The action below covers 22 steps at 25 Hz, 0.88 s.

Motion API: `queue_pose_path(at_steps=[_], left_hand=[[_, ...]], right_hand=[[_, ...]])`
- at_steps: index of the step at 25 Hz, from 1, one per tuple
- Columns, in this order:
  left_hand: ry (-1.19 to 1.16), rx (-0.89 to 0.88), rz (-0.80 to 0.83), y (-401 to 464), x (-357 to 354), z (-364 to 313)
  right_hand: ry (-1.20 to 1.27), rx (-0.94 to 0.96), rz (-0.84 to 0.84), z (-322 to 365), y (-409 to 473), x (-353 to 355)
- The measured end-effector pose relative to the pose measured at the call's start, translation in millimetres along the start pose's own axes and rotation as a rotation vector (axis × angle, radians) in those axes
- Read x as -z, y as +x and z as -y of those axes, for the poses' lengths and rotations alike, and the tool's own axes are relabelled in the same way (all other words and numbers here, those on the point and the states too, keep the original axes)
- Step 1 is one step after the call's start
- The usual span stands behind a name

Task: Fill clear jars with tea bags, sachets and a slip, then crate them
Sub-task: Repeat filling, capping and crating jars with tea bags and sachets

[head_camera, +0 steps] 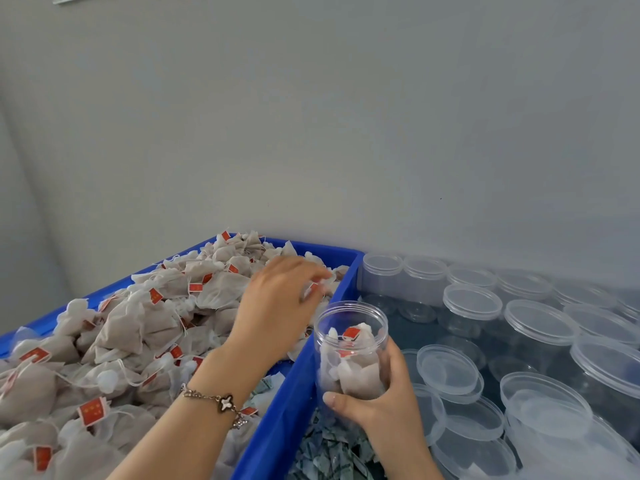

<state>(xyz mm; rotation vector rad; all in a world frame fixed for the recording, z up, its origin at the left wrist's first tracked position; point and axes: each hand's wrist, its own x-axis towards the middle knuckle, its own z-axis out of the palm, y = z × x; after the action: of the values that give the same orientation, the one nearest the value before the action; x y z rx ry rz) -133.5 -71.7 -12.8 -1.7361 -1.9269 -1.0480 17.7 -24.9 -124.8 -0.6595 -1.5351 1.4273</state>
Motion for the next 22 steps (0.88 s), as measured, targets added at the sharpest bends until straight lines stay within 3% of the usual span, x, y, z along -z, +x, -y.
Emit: queue_pose_path(at_steps=[1,2,5,7,12,22], left_hand=[[0.043,0.08,-0.058,0,0,8],[0.103,0.165,-0.016,-1,-1,17],[0.269,0.351,0.41,-9,-17,47],[0.362,0.397,0.569,-17,-31,63],[0.507,0.538,0.608,-34,-48,95],[0.475,0.517,0.707,-50,-61,101]], right_hand=[[-0.004,0.005,-0.007,0,0,1],[-0.005,0.006,-0.018,0,0,2],[0.007,0.0,-0.027,0,1,2],[-0.006,-0.002,-0.011,0,0,1],[-0.009,0.0,-0.007,2,0,2],[-0.024,0.006,-0.022,-1,0,2]])
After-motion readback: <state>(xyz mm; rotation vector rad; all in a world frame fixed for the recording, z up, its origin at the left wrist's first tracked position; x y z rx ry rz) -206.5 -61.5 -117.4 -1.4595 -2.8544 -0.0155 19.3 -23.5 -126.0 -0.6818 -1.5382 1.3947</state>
